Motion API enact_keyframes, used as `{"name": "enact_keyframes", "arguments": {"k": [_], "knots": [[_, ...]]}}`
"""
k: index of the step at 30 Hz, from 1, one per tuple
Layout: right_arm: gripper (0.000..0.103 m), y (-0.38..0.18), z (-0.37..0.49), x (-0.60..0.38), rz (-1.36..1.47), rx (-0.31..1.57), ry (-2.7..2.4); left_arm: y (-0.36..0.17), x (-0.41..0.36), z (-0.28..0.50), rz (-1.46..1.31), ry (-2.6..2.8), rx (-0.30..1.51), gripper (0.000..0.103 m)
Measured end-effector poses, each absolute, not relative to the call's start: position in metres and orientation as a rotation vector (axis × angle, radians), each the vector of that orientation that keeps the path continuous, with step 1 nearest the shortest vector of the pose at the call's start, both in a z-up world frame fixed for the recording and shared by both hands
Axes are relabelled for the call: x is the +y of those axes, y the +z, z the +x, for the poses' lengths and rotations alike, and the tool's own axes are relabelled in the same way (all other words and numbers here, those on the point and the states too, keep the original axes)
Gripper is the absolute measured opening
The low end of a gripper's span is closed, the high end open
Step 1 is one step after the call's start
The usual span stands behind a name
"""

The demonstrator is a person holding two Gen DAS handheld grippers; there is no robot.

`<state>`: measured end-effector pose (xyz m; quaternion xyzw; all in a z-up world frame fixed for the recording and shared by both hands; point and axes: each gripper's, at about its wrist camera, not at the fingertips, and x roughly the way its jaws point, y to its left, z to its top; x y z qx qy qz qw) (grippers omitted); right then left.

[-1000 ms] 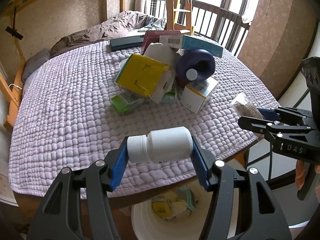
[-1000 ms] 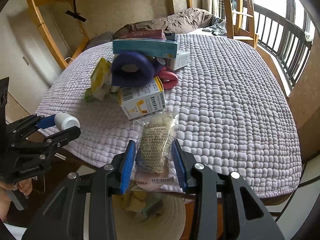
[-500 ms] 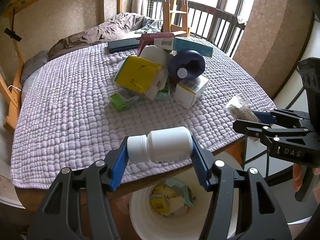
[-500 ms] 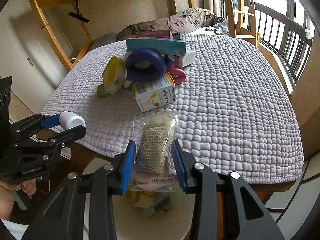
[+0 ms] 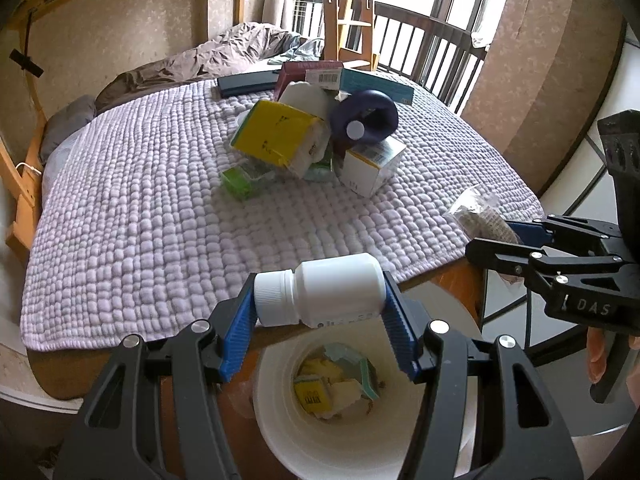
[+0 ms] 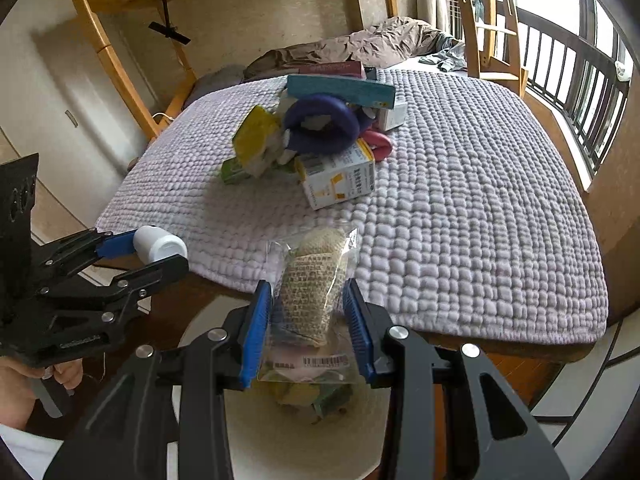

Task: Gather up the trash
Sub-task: 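Carry the white pill bottle and mesh bag over the white bin, then open both tools to drop the bottle and mesh bag into the bin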

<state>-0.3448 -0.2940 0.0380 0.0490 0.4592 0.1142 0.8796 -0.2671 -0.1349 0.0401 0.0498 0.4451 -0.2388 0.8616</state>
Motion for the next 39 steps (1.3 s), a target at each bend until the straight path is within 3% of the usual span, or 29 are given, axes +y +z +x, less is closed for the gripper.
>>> {"name": "enact_keyframes", "arguments": {"k": [39], "knots": [[0.037, -0.031, -0.390, -0.278, 0.145, 1.160, 0.258, -0.039, -0.146, -0.317, 0.210, -0.510, 1.122, 0.060]]}}
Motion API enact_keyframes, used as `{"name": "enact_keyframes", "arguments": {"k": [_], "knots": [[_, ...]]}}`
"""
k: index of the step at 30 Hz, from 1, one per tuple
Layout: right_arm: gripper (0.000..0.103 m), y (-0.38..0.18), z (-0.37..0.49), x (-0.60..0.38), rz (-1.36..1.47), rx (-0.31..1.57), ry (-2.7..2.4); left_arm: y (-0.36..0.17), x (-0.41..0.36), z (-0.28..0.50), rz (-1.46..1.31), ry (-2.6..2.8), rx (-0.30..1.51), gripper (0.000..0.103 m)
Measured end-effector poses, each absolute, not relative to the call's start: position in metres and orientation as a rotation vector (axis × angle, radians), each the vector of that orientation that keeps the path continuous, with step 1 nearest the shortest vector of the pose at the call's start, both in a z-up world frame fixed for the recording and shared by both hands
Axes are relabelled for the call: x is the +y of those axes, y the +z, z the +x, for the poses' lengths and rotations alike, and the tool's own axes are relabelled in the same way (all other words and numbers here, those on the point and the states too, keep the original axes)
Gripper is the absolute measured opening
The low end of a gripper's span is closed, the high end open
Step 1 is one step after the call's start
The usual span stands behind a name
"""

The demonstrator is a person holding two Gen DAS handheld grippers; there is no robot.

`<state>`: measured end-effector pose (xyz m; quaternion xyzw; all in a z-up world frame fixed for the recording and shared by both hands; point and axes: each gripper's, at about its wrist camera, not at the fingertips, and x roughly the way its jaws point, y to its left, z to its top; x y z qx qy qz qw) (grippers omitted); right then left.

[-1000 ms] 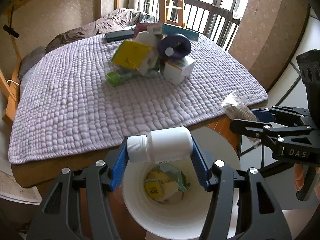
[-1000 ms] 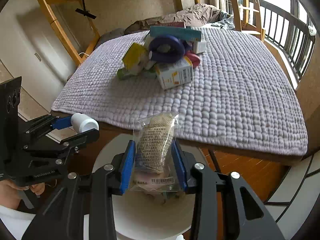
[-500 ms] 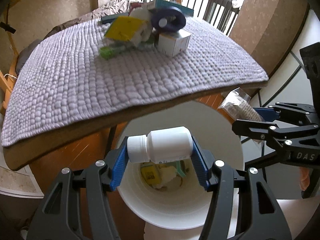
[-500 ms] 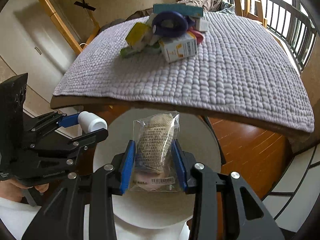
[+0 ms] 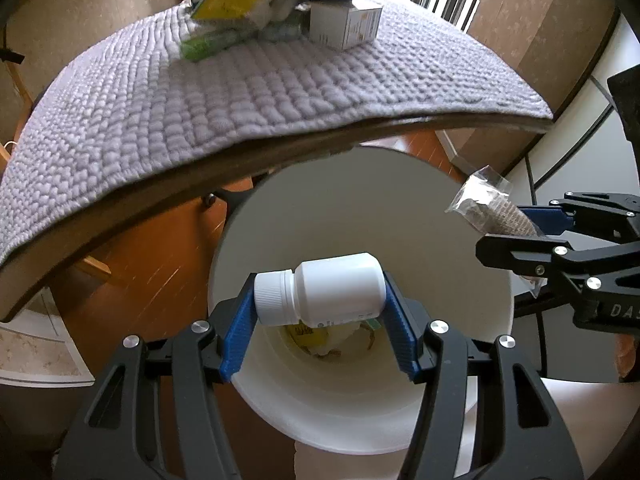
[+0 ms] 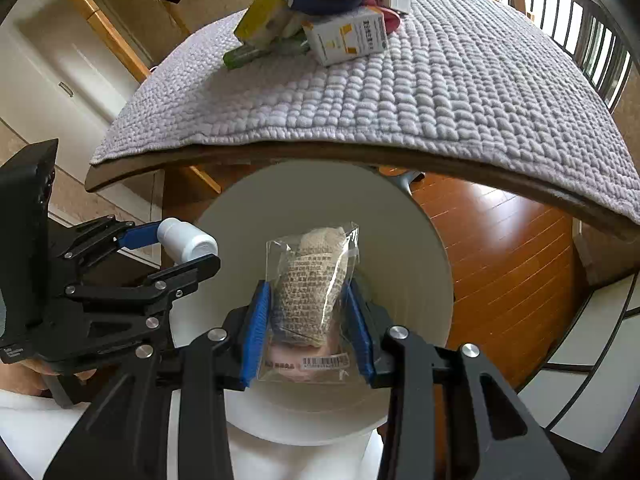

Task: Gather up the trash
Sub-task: 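Open both tools to drop the bottle and mesh bag into the bin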

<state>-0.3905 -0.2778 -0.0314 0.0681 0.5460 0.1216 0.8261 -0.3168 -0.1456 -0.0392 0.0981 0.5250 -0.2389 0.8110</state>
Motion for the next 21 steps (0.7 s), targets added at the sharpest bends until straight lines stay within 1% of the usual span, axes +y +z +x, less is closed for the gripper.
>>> {"name": "enact_keyframes", "arguments": {"k": [14, 17, 18, 19, 20, 21], "knots": [[0.037, -0.058, -0.379, -0.269, 0.167, 1.213, 0.257, -0.072, -0.153, -0.312, 0.239, -0.511, 1.171, 0.060], [0.039, -0.063, -0.379, -0.267, 0.170, 1.224, 0.262, -0.075, -0.151, -0.310, 0.228, -0.543, 1.187, 0.060], [0.045, -0.063, -0.379, -0.267, 0.168, 1.221, 0.260, -0.075, -0.151, -0.311, 0.226, -0.553, 1.185, 0.066], [0.063, -0.062, -0.379, -0.266, 0.164, 1.218, 0.253, -0.076, -0.152, -0.311, 0.227, -0.553, 1.179, 0.076], [0.071, -0.062, -0.380, -0.266, 0.163, 1.208, 0.240, -0.075, -0.151, -0.311, 0.228, -0.543, 1.164, 0.095], [0.079, -0.061, -0.383, -0.268, 0.167, 1.192, 0.229, -0.072, -0.150, -0.312, 0.220, -0.539, 1.138, 0.099]]}}
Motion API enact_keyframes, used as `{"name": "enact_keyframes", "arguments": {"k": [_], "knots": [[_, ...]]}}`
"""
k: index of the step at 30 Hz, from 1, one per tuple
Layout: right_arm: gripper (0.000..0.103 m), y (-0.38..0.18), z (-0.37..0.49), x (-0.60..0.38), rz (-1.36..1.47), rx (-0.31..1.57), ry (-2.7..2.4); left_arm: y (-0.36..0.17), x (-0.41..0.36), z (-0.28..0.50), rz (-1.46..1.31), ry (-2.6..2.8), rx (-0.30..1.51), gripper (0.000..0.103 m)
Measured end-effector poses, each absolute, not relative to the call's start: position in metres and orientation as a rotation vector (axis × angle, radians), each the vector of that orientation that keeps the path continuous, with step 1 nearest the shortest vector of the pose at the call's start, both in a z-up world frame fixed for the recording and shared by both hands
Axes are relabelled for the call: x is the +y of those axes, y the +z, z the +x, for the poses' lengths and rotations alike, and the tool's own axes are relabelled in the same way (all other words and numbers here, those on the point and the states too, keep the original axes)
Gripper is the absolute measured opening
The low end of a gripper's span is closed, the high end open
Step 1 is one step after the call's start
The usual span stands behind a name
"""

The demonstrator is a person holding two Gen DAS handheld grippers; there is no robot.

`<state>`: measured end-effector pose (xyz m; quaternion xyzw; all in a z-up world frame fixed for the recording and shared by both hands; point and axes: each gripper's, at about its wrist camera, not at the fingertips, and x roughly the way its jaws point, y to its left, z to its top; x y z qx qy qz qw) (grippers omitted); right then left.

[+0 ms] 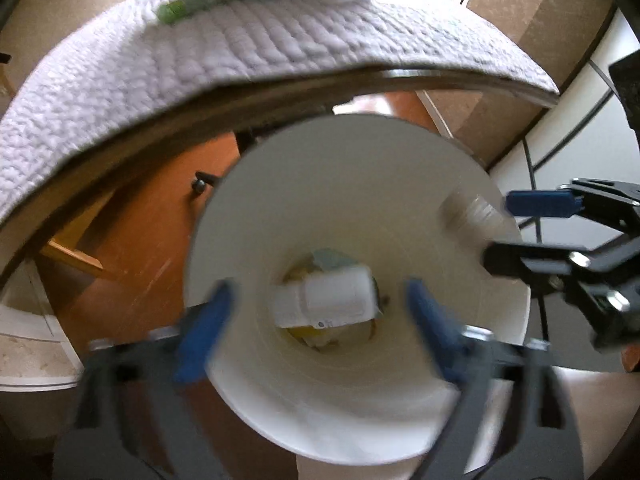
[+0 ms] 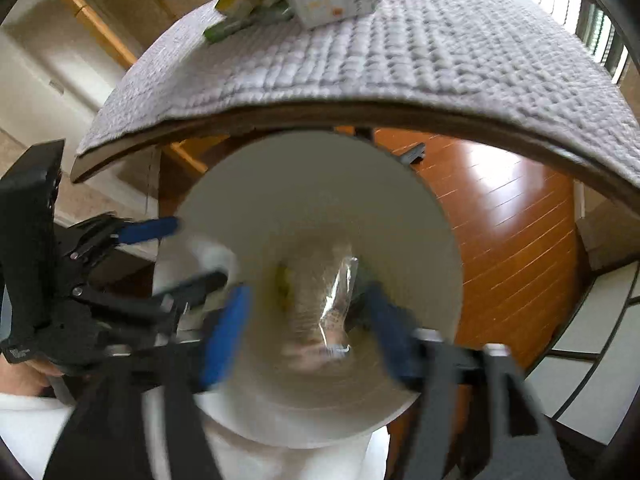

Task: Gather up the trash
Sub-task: 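Open both tools to drop the bottle and mesh bag into the bin, then move both tools back to the trash pile on the blanket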

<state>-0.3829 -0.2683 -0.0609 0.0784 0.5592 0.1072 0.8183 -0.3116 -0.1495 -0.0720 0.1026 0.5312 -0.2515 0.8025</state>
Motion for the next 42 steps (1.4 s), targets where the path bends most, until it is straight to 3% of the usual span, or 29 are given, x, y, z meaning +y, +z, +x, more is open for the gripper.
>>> {"name": "enact_keyframes", "arguments": {"k": [9, 14, 23, 30, 42], "knots": [[0.098, -0.016, -0.381, -0.288, 0.209, 1.037, 0.099, -0.039, -0.125, -0.304, 0.137, -0.485, 1.057, 0.099], [0.099, 0.038, -0.377, -0.277, -0.014, 0.828, -0.008, 0.003, -0.102, -0.288, 0.096, -0.410, 0.914, 0.102], [0.099, 0.087, -0.286, -0.288, 0.178, 0.813, 0.112, 0.049, -0.115, -0.229, 0.211, -0.427, 0.752, 0.102], [0.099, 0.055, -0.242, -0.258, 0.046, 0.852, 0.097, 0.037, -0.138, -0.184, 0.277, -0.491, 0.774, 0.102], [0.099, 0.022, -0.196, -0.254, 0.090, 0.871, 0.103, 0.014, -0.154, -0.134, 0.308, -0.559, 0.804, 0.102]]}}
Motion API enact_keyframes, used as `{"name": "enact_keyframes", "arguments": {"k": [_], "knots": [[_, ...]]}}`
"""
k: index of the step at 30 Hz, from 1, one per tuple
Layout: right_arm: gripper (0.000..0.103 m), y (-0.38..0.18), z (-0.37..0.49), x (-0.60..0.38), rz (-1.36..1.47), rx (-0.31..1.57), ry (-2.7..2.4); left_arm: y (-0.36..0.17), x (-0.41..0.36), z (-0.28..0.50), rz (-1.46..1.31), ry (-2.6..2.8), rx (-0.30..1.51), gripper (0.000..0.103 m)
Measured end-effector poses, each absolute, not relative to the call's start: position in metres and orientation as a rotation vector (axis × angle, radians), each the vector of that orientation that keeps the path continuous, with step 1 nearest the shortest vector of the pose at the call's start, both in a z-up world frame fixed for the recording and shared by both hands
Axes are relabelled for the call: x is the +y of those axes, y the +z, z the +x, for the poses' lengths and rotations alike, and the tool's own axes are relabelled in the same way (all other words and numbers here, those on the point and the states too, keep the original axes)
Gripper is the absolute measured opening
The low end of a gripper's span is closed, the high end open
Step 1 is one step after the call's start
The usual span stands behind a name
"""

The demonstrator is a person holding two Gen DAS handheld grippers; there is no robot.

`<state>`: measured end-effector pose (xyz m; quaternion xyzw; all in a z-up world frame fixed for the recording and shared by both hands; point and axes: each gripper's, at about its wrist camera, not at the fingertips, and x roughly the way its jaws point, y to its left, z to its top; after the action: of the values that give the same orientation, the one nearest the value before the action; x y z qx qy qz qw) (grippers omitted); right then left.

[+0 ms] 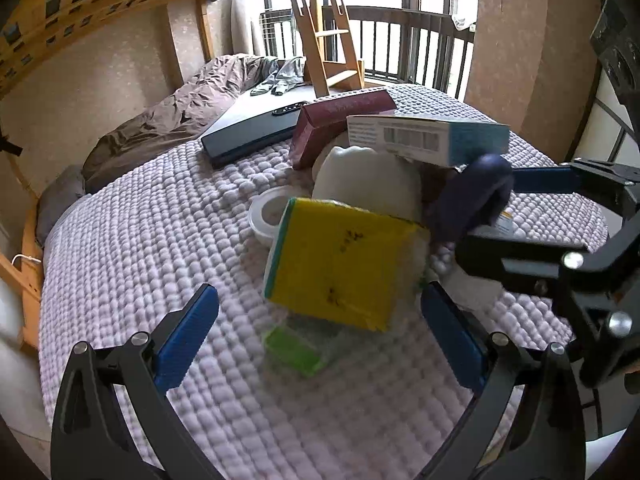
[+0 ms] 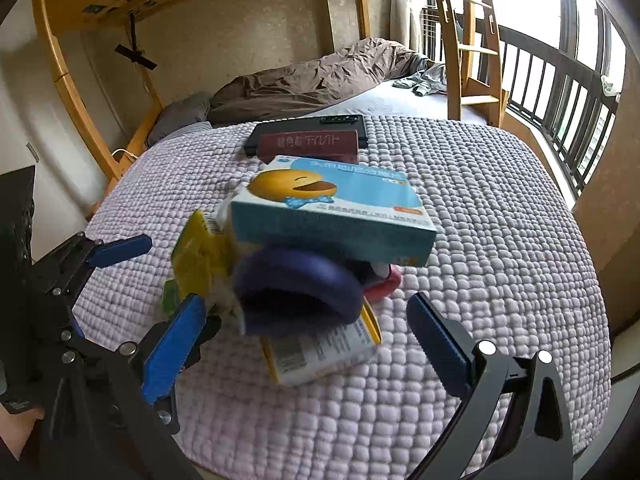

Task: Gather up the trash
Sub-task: 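Grasp the yellow packet with the left tool while the right tool grasps the navy foam roll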

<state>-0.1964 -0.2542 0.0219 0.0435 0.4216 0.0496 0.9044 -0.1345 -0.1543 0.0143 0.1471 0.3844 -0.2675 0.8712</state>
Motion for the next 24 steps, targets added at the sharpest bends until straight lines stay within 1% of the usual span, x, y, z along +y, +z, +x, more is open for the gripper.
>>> {"name": "enact_keyframes", "arguments": {"k": [1, 3, 4, 6, 7, 10, 11, 12, 16, 24], "knots": [[0.098, 0.020, -0.194, -0.254, 0.085, 0.872, 0.102, 0.014, -0.155, -0.131, 0.300, -0.570, 0.804, 0.102], [0.089, 0.018, -0.191, -0.253, 0.076, 0.868, 0.107, 0.013, -0.155, -0.128, 0.292, -0.586, 0.803, 0.102], [0.087, 0.017, -0.190, -0.252, 0.069, 0.871, 0.111, 0.013, -0.156, -0.126, 0.294, -0.598, 0.802, 0.102], [0.076, 0.014, -0.190, -0.251, 0.051, 0.874, 0.110, 0.011, -0.159, -0.124, 0.303, -0.612, 0.803, 0.101], [0.072, 0.013, -0.189, -0.250, 0.050, 0.877, 0.115, 0.011, -0.161, -0.124, 0.309, -0.621, 0.804, 0.100], [0.068, 0.012, -0.189, -0.252, 0.053, 0.872, 0.116, 0.009, -0.163, -0.123, 0.303, -0.655, 0.808, 0.091], [0.066, 0.012, -0.190, -0.254, 0.063, 0.870, 0.119, 0.010, -0.162, -0.124, 0.295, -0.667, 0.809, 0.086], [0.062, 0.012, -0.191, -0.256, 0.074, 0.870, 0.119, 0.010, -0.162, -0.125, 0.291, -0.675, 0.811, 0.082], [0.062, 0.014, -0.199, -0.264, 0.115, 0.875, 0.134, 0.012, -0.159, -0.132, 0.281, -0.676, 0.811, 0.079], [0.062, 0.022, -0.219, -0.269, 0.135, 0.869, 0.163, 0.021, -0.150, -0.144, 0.225, -0.655, 0.815, 0.079]]}}
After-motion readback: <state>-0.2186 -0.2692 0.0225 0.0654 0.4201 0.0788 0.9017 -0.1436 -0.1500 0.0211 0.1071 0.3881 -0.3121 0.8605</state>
